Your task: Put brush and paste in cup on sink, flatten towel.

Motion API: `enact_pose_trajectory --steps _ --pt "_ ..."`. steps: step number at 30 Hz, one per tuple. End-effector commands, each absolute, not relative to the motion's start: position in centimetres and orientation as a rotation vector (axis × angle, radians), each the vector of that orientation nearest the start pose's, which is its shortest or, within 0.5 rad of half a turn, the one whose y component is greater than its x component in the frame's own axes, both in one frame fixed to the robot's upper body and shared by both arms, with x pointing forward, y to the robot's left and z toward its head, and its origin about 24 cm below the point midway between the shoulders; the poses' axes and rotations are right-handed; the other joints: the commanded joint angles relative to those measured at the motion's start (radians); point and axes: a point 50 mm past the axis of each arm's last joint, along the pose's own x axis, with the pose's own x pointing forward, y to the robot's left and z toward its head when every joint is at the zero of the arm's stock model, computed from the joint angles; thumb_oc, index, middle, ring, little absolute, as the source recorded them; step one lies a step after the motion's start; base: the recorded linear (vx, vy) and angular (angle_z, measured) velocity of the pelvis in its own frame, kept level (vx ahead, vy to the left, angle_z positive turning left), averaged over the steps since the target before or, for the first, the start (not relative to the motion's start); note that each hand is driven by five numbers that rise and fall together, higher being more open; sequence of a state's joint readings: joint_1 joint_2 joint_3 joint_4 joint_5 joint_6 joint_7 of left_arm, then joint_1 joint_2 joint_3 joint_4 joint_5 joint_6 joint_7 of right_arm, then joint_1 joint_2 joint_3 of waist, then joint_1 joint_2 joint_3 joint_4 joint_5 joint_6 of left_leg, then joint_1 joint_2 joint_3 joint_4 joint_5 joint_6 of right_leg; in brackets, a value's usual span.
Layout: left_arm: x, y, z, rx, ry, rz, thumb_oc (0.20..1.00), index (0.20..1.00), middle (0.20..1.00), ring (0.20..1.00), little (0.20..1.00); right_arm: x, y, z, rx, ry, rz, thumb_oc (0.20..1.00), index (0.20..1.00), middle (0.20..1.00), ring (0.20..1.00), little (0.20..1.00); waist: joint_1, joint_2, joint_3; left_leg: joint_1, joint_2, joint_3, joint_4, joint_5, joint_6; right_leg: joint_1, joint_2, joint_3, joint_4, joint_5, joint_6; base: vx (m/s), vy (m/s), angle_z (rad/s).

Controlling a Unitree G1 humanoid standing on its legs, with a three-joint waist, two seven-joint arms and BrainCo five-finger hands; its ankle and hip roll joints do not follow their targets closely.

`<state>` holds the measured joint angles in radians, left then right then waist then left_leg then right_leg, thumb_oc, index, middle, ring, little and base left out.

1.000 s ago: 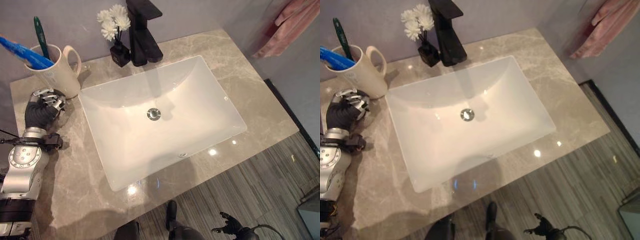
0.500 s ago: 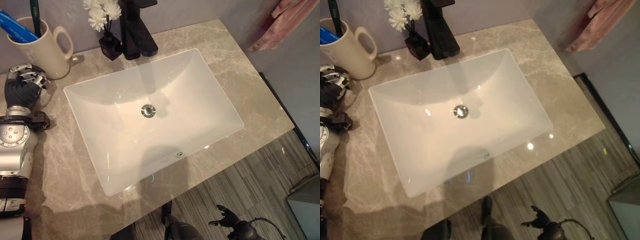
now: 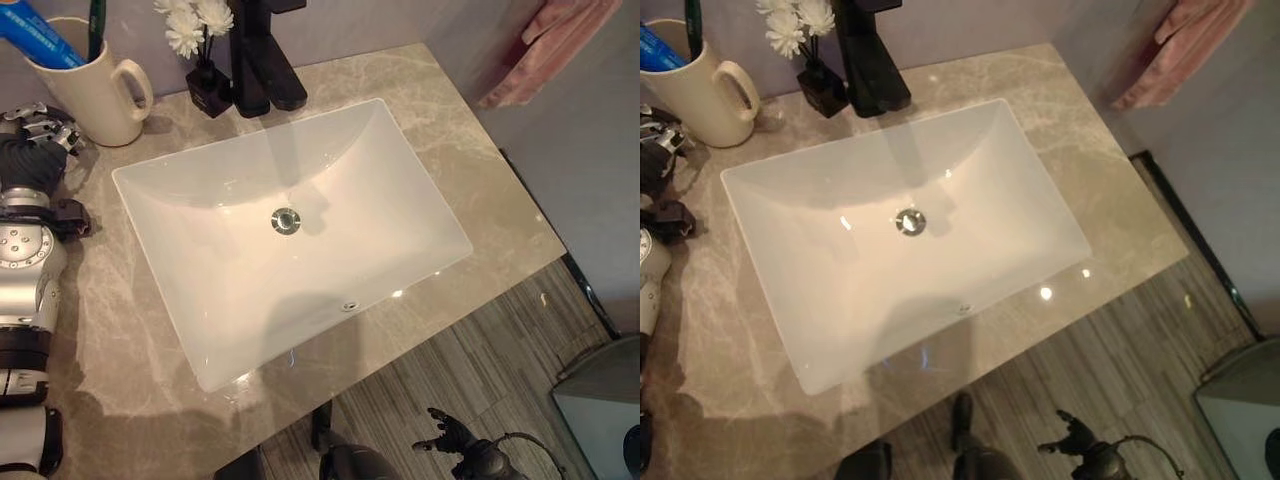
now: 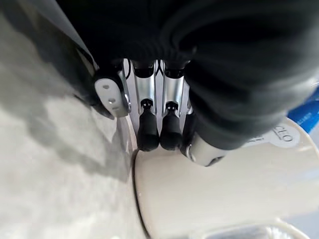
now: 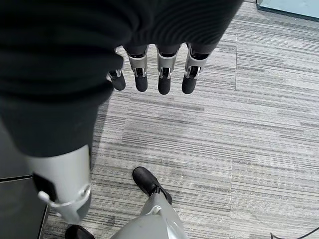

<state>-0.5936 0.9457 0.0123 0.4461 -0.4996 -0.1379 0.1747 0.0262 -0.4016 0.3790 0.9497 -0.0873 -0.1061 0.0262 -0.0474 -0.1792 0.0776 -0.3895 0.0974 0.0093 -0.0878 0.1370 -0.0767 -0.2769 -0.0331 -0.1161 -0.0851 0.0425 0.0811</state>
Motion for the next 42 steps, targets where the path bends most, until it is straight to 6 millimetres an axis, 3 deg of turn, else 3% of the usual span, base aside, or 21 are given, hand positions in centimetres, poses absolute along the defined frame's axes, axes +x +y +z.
enact_pose_trajectory --steps 1,8,18,24,27,33,37,42 --pt "32.0 34.6 20.3 0.393 -0.256 0.413 0.200 0.200 0.200 0.200 0.200 12.7 -25.1 -13.0 -0.595 0.939 0.245 1.000 1.000 1.000 1.000 1.000 -0.030 0.002 -0.031 -0.004 0.026 -0.115 0.001 -0.039 0.014 -0.052 -0.035 0.001 -0.002 0.033 0.068 0.00 0.000 0.00" --pt "32.9 33.3 20.7 0.389 -0.283 0.393 0.200 0.200 0.200 0.200 0.200 12.6 -24.8 -13.1 -0.586 0.937 0.255 1.000 1.000 1.000 1.000 1.000 -0.038 -0.008 -0.032 -0.006 0.027 -0.111 0.001 -0.038 0.014 -0.057 -0.030 0.006 -0.002 0.036 0.066 0.00 0.000 0.00" --pt "32.1 34.1 18.6 0.399 -0.230 0.464 0.200 0.200 0.200 0.200 0.200 12.1 -24.7 -13.4 -0.588 0.959 0.259 1.000 1.000 1.000 1.000 1.000 -0.018 -0.007 -0.039 0.014 0.024 -0.114 0.001 -0.045 0.014 -0.032 -0.035 -0.003 -0.002 0.028 0.064 0.00 0.000 0.00" --pt "30.7 33.7 16.2 0.366 -0.227 0.516 0.200 0.200 0.200 0.200 0.200 12.0 -24.2 -13.5 -0.585 0.960 0.275 1.000 1.000 1.000 1.000 1.000 0.003 -0.013 -0.051 0.030 0.019 -0.122 0.001 -0.053 0.016 -0.009 -0.038 -0.016 -0.002 0.021 0.062 0.00 0.000 0.00" --pt "28.7 31.7 13.8 0.286 -0.265 0.500 0.200 0.200 0.200 0.200 0.200 11.5 -24.1 -13.8 -0.579 0.979 0.268 1.000 1.000 1.000 1.000 1.000 0.034 -0.010 -0.061 0.054 0.010 -0.132 0.001 -0.061 0.018 0.021 -0.041 -0.034 -0.002 0.013 0.060 0.01 0.017 0.04" --pt "25.9 30.3 12.2 0.202 -0.293 0.447 0.200 0.200 0.200 0.200 0.200 10.6 -24.1 -14.2 -0.568 1.005 0.263 1.000 1.000 1.000 1.000 1.000 0.064 0.005 -0.068 0.108 0.004 -0.136 0.001 -0.069 0.019 0.083 -0.043 -0.051 -0.002 -0.005 0.053 0.02 0.011 0.11" --pt "22.8 28.6 10.0 0.183 -0.224 0.259 0.200 0.200 0.200 0.200 0.200 9.6 -24.9 -14.3 -0.554 1.032 0.222 1.000 1.000 1.000 1.000 1.000 0.089 0.048 -0.062 0.153 0.001 -0.150 0.002 -0.063 0.017 0.151 -0.037 -0.070 -0.002 -0.031 0.040 -0.02 -0.003 0.07" --pt "20.0 27.2 7.0 0.096 -0.117 0.174 0.200 0.200 0.200 0.200 0.200 9.5 -25.2 -14.0 -0.551 1.012 0.227 1.000 1.000 1.000 1.000 1.000 0.100 0.083 -0.065 0.197 0.002 -0.168 0.011 -0.057 0.013 0.219 -0.019 -0.093 -0.002 -0.063 0.016 -0.04 -0.026 0.29"
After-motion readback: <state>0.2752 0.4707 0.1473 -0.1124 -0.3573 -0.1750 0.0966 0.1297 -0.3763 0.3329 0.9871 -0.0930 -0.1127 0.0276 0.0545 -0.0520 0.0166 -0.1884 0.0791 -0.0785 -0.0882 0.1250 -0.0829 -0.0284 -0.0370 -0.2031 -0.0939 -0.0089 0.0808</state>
